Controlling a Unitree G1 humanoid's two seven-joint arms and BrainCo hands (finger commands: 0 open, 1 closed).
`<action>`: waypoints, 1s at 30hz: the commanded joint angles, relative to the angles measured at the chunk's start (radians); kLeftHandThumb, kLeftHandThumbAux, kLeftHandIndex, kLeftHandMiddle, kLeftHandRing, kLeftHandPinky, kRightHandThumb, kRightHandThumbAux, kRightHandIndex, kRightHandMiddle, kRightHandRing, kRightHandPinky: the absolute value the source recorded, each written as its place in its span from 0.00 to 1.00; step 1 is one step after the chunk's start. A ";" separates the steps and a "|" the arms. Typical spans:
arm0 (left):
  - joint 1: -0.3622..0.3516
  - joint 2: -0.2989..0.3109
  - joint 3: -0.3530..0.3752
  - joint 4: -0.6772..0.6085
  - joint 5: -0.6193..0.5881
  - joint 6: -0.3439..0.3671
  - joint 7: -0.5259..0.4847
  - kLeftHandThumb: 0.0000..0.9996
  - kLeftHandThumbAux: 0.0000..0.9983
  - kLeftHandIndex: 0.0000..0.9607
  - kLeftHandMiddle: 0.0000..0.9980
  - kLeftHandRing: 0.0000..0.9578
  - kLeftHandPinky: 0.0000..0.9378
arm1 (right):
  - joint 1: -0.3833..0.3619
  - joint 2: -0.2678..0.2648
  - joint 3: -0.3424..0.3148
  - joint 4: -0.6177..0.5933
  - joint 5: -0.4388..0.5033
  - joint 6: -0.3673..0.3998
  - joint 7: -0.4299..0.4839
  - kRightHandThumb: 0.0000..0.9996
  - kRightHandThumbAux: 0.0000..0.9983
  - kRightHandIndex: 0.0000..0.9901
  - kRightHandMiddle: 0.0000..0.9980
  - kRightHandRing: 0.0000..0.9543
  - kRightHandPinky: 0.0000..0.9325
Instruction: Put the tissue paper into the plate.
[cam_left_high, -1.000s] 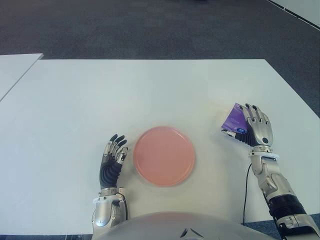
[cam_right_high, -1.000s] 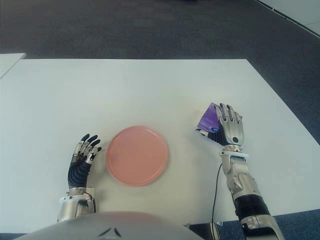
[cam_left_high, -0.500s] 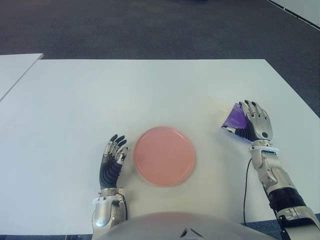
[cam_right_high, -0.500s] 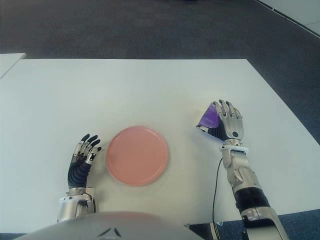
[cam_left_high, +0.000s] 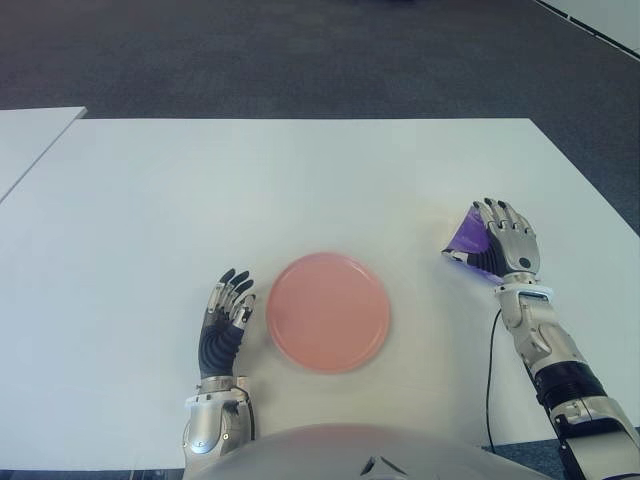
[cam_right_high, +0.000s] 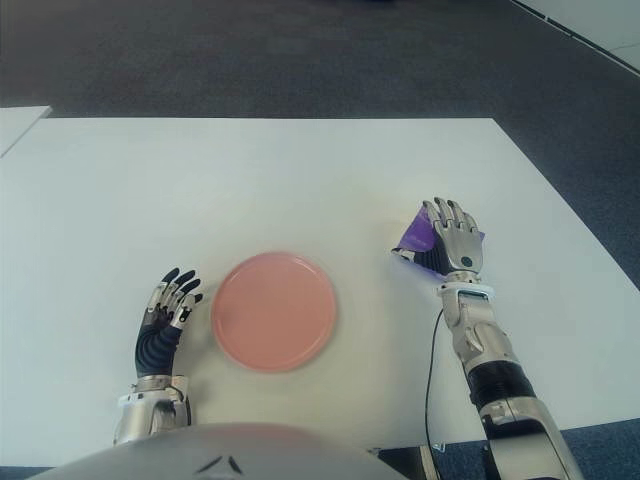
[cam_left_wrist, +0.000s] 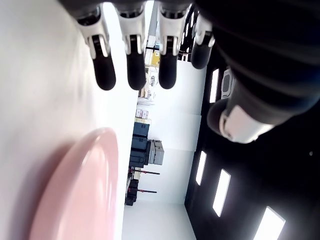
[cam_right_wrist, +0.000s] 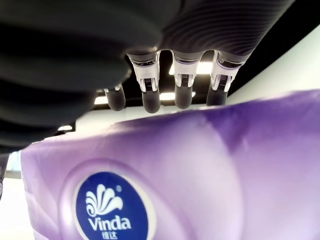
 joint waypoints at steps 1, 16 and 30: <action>0.057 0.003 0.021 0.112 0.005 0.121 0.017 0.25 0.64 0.15 0.21 0.22 0.27 | -0.033 -0.003 0.024 0.053 0.013 -0.024 -0.012 0.33 0.44 0.00 0.00 0.00 0.00; 0.068 0.008 0.027 0.103 -0.008 0.120 0.005 0.26 0.65 0.16 0.22 0.24 0.29 | -0.115 0.015 0.092 0.238 0.007 -0.065 -0.111 0.28 0.43 0.00 0.00 0.00 0.00; 0.080 0.019 0.033 0.090 -0.006 0.121 0.000 0.25 0.63 0.14 0.19 0.22 0.26 | -0.167 0.038 0.157 0.396 0.018 -0.080 -0.194 0.28 0.43 0.00 0.00 0.00 0.00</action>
